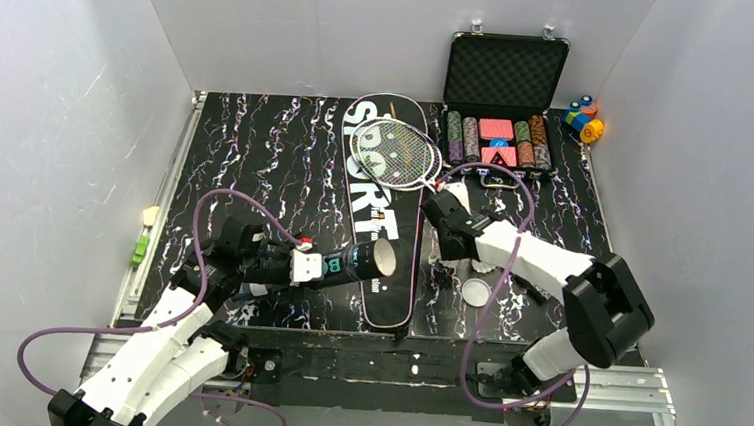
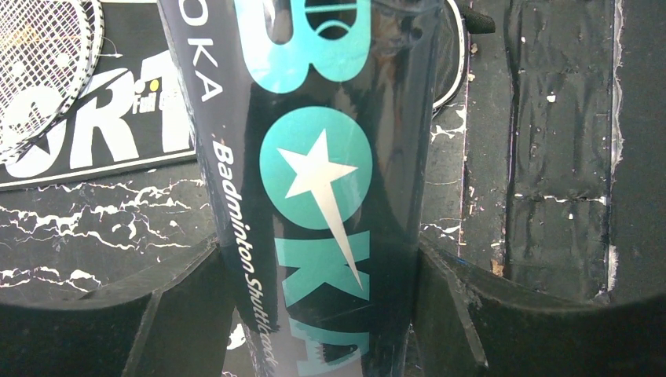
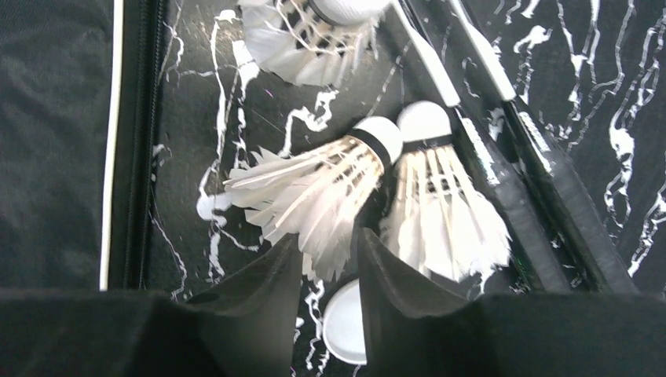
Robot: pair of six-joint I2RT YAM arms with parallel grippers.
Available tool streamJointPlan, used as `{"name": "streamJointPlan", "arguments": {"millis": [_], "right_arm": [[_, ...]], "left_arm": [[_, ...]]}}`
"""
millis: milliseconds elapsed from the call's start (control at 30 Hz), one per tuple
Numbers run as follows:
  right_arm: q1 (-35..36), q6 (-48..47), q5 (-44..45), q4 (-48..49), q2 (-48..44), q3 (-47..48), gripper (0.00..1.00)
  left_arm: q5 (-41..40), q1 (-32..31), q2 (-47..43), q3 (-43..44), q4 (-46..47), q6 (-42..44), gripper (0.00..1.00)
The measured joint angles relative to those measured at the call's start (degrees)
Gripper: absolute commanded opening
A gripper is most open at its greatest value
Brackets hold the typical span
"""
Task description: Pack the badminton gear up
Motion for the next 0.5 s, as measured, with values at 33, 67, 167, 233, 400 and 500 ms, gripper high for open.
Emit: {"name": "streamJointPlan", "arguments": {"millis": [33,67,167,233,400,500], "right_arm": [[0.0,0.02,0.04,0.15,1.29,0.72,0.33],[0.0,-0.02,0.02,0.5,2.84,1.36,0.29],[0.02,0.13,-0.02,0.79,5.29,1.9,0.2],[0.04,0.09,0.02,0.66,5.42,1.9,0.16],[0.48,0.2,0.09,0.63,3.08,1.9,0.1],[1.81,0.22,0.24,-0.31,0.09,2.19,0.04]], "left_arm": [[0.0,0.0,0.0,0.0,0.02,0.0,0.16],[0.0,0.0,0.0,0.0,0.02,0.0,0.16],[0.0,0.0,0.0,0.0,0.02,-0.11,0.16],[0.0,0.0,0.0,0.0,0.02,-0.28,0.16],[0.0,0.0,0.0,0.0,0.07,-0.5,0.16],[0.0,0.0,0.0,0.0,0.17,-0.72,0.16]]}}
